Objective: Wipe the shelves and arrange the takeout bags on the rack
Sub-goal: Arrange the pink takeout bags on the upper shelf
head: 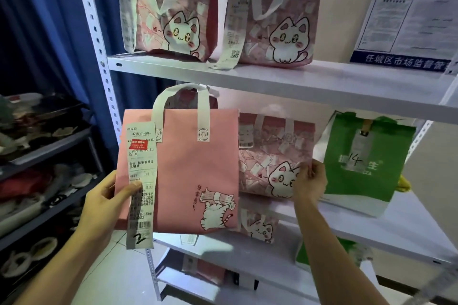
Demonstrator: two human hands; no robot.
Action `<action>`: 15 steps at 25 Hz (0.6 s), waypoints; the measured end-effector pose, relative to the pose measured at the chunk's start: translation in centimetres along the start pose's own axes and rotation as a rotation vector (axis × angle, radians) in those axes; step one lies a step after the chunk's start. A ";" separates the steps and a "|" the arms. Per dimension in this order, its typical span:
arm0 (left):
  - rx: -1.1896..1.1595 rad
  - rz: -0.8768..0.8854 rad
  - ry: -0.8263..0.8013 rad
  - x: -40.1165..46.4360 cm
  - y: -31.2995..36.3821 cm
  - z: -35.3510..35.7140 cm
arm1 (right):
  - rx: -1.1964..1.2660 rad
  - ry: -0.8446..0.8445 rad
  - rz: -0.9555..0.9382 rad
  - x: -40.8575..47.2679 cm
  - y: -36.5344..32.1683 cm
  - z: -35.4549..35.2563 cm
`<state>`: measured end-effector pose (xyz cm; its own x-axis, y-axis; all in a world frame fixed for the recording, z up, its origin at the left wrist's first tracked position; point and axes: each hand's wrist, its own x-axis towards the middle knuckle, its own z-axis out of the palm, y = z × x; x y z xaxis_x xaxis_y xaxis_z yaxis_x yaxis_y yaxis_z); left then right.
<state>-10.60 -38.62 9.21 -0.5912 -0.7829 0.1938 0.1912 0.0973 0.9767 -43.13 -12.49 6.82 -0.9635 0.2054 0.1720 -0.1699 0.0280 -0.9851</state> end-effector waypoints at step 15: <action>-0.031 -0.002 -0.047 2.9 -0.9 3.5 | -0.098 -0.031 -0.011 1.1 -1.4 0.9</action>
<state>-15.23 -38.80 9.19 -0.6275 -0.7535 0.1961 0.2134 0.0758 0.9740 -44.18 -13.20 8.44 -0.9679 0.1742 0.1810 -0.1604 0.1259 -0.9790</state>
